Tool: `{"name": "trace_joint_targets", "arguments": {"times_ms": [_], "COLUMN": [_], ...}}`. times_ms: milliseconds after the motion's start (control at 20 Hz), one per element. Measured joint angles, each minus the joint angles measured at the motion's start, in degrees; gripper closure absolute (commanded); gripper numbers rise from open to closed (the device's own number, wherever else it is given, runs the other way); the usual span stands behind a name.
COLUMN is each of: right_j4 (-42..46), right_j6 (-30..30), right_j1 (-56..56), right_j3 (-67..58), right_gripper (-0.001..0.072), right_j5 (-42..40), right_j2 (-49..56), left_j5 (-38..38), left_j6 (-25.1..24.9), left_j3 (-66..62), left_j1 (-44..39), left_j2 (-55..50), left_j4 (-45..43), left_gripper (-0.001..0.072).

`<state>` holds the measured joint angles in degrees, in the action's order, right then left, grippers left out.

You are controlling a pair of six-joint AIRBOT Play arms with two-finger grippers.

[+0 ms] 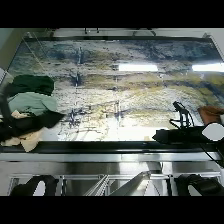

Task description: Fold the shirts.

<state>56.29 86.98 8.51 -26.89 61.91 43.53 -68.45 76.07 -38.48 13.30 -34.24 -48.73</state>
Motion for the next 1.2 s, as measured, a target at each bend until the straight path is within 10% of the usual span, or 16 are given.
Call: {"name": "trace_joint_targets", "arguments": {"times_ms": [300,750,850,1000,1200], "right_j4": [0.0,0.0,0.0,0.0,0.0], "right_j6": [0.0,0.0,0.0,0.0,0.0], "right_j1": [0.0,0.0,0.0,0.0,0.0], "right_j3": [0.0,0.0,0.0,0.0,0.0], "right_gripper": [0.0688,0.0688,0.0688,0.0688,0.0688], "right_j5": [0.0,0.0,0.0,0.0,-0.1], "right_j2": [0.0,0.0,0.0,0.0,0.0], "left_j5": [0.8,-3.5,-6.2,-8.4,-10.3], "left_j6": [-5.2,-3.2,-1.4,0.0,-1.4], "left_j3": [-24.2,-65.8,-72.0,-76.8,-78.8], "left_j1": [15.5,14.6,14.2,13.9,13.8], "left_j2": [-23.4,-74.7,-82.0,-87.7,-87.2], "left_j4": [-4.5,-14.9,-17.9,-20.3,-15.0], "left_gripper": [-0.0013,-0.0001,0.0195,0.0703,0.0688]}}
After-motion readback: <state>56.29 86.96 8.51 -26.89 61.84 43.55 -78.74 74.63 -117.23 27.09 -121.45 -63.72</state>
